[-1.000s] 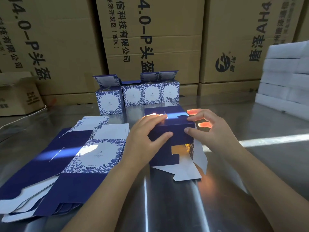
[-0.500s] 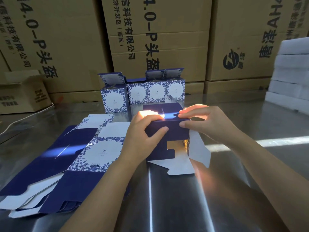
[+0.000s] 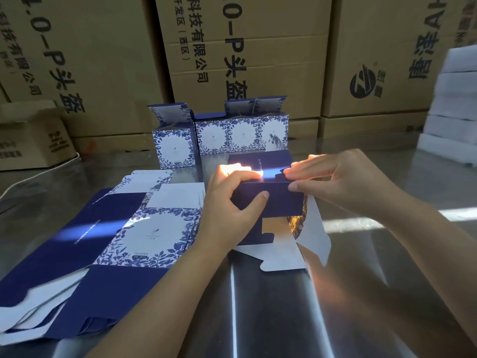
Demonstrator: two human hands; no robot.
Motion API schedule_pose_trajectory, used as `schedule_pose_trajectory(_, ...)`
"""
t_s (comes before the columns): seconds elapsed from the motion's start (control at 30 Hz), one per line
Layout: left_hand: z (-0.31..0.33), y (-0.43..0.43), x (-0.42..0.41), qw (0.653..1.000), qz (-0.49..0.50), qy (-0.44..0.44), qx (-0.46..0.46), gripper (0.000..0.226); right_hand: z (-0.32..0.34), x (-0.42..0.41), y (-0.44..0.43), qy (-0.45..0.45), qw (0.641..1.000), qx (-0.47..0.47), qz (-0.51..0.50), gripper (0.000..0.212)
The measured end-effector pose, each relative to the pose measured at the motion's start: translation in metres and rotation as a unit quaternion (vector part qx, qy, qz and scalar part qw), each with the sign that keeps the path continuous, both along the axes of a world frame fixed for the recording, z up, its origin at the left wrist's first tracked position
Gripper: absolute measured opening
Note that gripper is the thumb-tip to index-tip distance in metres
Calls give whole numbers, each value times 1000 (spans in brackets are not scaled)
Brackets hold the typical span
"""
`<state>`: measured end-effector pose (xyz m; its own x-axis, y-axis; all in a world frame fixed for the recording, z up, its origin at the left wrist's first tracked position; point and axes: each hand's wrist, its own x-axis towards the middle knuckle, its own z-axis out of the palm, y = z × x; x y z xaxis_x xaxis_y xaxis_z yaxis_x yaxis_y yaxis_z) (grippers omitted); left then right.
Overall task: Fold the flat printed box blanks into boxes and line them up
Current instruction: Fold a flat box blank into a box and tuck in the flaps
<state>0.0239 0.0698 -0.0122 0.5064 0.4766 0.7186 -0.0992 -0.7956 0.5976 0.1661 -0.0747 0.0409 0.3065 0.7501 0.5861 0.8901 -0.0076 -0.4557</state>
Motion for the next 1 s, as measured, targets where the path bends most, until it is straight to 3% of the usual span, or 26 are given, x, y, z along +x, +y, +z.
schedule_pose_trajectory(0.3, -3, -7, 4, 999, 16, -34, -8, 22, -3, -9, 0, 4, 999, 11, -47, 22)
schedule_pose_trajectory(0.6, 17, 2, -7, 998, -29, 41, -42, 26, -7, -12, -3, 19, 998, 42, -40, 20)
schedule_pose_trajectory(1.0, 27, 5, -18, 994, -82, 52, -48, 25, -8, -14, -8, -57, 995, 71, -49, 16)
